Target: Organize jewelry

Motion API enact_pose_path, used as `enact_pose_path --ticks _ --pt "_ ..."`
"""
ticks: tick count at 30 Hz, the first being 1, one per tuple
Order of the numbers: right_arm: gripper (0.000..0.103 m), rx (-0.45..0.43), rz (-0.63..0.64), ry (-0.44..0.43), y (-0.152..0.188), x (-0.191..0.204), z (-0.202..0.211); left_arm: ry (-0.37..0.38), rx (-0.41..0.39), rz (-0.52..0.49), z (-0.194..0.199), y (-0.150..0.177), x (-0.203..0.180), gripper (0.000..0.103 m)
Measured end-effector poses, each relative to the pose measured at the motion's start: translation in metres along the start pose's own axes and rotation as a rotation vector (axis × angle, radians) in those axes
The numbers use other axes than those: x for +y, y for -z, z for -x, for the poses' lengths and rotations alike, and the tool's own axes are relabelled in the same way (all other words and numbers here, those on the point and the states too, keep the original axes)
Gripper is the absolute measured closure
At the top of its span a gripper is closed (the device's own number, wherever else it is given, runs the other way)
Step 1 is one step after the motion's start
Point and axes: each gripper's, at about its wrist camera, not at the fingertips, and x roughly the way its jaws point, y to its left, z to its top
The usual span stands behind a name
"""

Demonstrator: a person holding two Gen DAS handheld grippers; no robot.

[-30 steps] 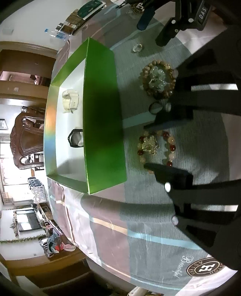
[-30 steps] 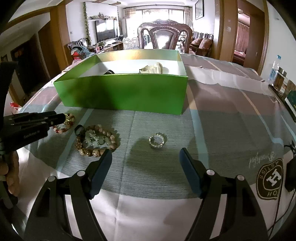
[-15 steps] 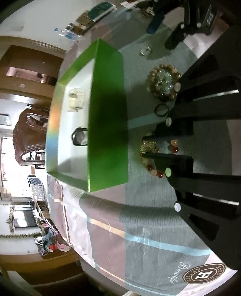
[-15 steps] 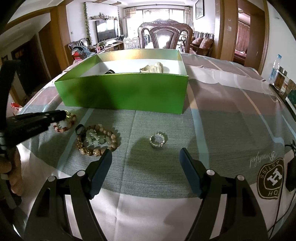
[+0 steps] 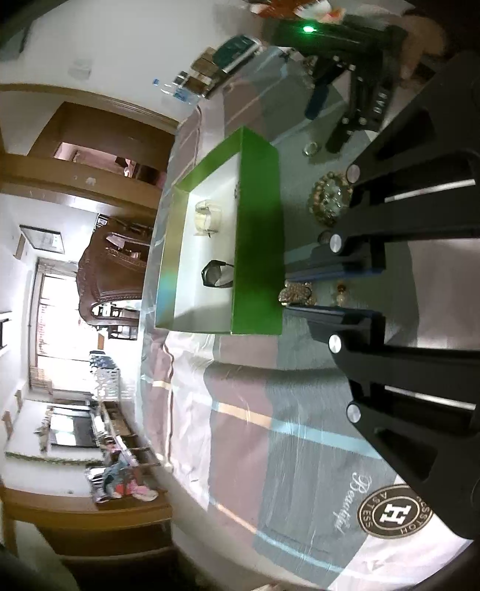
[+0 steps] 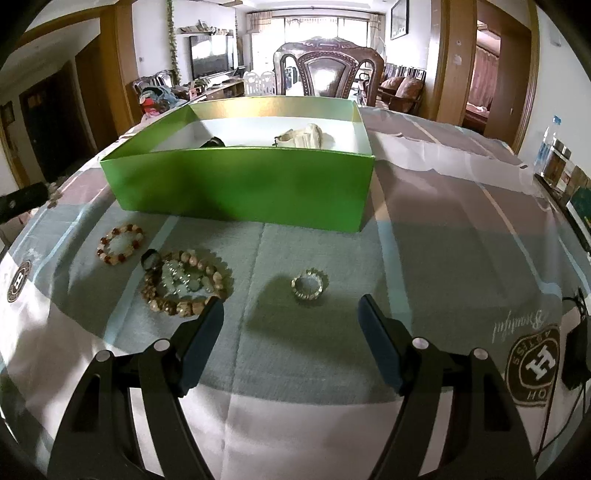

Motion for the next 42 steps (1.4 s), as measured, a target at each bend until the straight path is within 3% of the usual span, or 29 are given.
enact_pose_path --ticks 3,7,11,13,15,23,36,42 --pt "0.029 0.024 0.001 0.005 -0.004 -0.002 -0.008 -0.008 0.014 -0.025 -0.008 0.011 -0.006 0.091" --pt "0.045 0.076 -0.007 0.016 -0.009 -0.006 -0.024 0.012 0.031 -0.033 -0.014 0.021 -0.016 0.091" --pt "0.054 0.07 -0.032 0.022 -0.013 -0.012 -0.026 0.022 0.031 -0.041 -0.012 0.021 -0.018 0.091" --pt "0.071 0.066 -0.023 0.014 -0.012 -0.01 -0.024 0.022 0.033 -0.045 -0.012 0.02 -0.018 0.091" --pt "0.081 0.065 -0.01 0.014 -0.012 -0.006 -0.023 0.022 0.033 -0.042 -0.012 0.02 -0.018 0.091" --pt "0.082 0.033 -0.036 0.0 -0.01 -0.006 -0.01 0.014 0.029 -0.039 -0.003 0.017 -0.012 0.091" --pt "0.082 -0.19 -0.027 -0.104 0.002 0.023 0.118 -0.01 -0.029 -0.066 0.062 0.023 -0.023 0.091" --pt "0.082 -0.227 -0.025 -0.133 0.019 0.034 0.145 -0.008 -0.035 -0.078 0.082 0.036 -0.032 0.091"
